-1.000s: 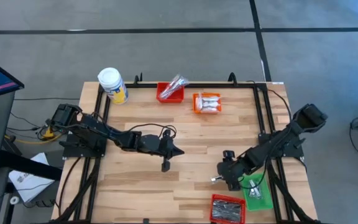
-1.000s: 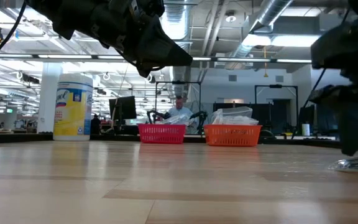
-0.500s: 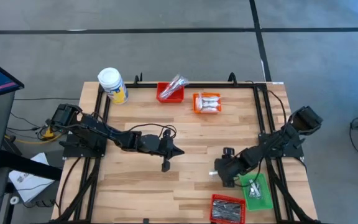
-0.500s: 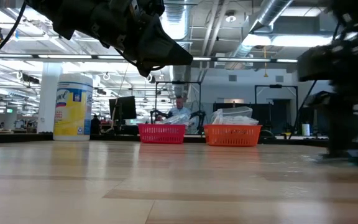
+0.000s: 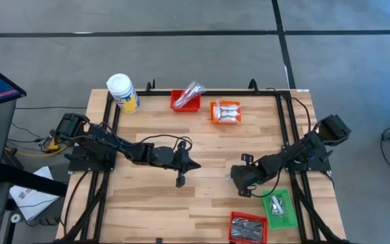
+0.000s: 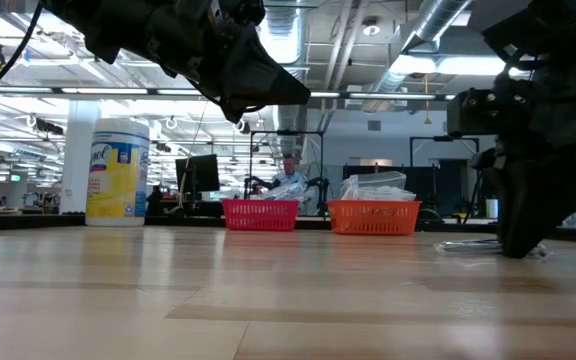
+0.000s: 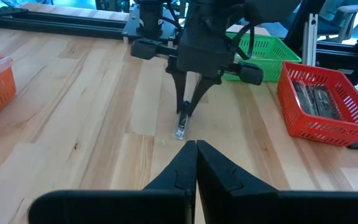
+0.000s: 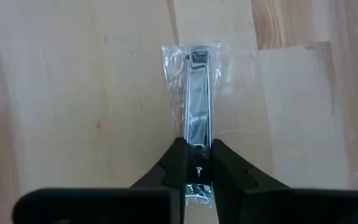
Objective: Pick & Place Travel size toiletries
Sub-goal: Put the silver nail cutter into the green bin
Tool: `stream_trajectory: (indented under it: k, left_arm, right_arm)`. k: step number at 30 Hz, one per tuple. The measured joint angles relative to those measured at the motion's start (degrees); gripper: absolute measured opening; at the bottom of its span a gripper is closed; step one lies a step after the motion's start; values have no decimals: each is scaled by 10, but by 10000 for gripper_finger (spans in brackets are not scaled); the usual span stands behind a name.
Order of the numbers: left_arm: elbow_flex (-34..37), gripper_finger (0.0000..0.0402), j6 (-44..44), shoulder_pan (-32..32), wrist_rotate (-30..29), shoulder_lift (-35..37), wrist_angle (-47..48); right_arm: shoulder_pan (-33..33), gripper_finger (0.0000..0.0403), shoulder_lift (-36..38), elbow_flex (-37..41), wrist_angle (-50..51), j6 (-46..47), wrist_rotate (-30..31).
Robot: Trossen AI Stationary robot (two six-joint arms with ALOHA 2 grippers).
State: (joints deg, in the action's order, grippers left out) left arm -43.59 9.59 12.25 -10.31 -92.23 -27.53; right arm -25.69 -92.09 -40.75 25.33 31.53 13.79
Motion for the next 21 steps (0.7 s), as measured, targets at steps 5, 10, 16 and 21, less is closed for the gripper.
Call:
stream_trajectory:
  k: [5,10,16,21]
  left_arm:
    - [0,1,-3,2,0,0,0]
    - [0,1,-5,5,-1,0,0]
    - [0,1,-7,9,-1,0,0]
    - [5,1,-7,10,-1,0,1]
  right_arm:
    - [0,53,11,1,-1,9,-4]
    - [-4,44,36,5,11,11,-18]
    - [-9,38,81,3,52,44,-21]
    - [-26,38,128,3,98,128,-22]
